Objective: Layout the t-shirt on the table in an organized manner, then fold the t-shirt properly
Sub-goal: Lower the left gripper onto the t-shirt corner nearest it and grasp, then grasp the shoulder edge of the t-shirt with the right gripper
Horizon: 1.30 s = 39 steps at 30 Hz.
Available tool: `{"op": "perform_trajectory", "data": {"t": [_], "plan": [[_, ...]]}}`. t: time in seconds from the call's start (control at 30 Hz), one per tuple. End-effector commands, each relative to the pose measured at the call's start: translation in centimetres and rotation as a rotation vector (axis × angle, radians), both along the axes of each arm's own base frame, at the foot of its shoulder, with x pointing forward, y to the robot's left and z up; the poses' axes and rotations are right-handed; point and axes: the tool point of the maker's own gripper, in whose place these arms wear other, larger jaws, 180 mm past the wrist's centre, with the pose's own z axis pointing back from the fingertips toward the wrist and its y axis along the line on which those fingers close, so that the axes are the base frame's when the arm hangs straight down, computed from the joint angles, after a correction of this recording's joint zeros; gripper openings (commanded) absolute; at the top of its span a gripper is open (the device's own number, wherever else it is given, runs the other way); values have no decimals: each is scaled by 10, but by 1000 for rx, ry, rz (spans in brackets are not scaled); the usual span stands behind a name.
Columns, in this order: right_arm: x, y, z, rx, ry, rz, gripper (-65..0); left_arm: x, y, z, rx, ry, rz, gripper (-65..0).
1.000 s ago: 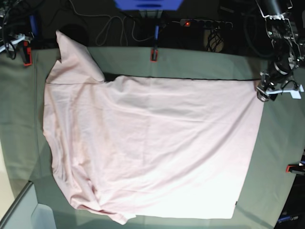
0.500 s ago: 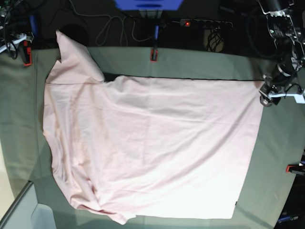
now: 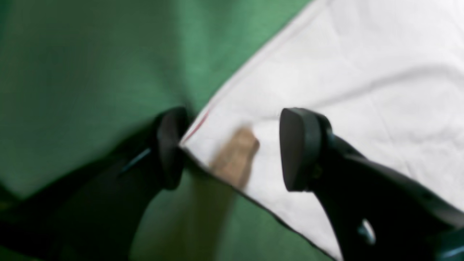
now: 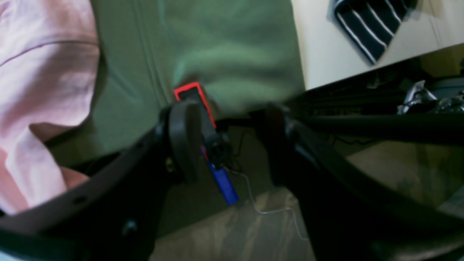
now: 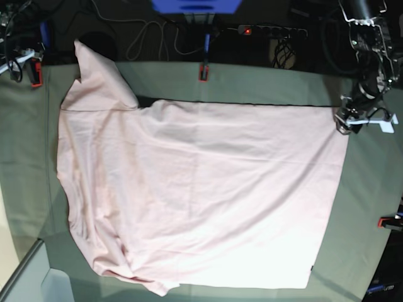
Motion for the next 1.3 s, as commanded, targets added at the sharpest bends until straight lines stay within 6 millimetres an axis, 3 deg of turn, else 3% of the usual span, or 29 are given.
{"op": "perform_trajectory", "data": {"t": [0.0,0.13,0.33,0.37,0.63,0.77,0.97,1.1,1.27], "plan": [[6,-5,11,-27,-34,9,-359,-6,-16,-9,-48,51,-38,-275],[5,-6,11,-30,-36,2,-359,-3,-27,-11,-51,54,-72,-408],[5,-7,13,-34,-37,2,-360,-2,-26,-8,-53,44,-71,-635],[5,-7,13,-35,-38,3,-360,-2,-26,-8,-51,46,-72,-650],[16,2,11,-21,-46,40,-359,-3,-25,-7,-47,42,-72,-650],[43,17,10,3,-83,101,-356,3,-26,8,-23,5,-92,-650],[89,33,16,38,-175,148,-267,8,-27,14,-14,-13,-99,-650],[100,55,-11,128,-146,194,-265,6,-27,13,-15,-11,-98,-650],[88,75,-63,271,-59,186,-262,5,-24,13,-13,-10,-89,-650]]}}
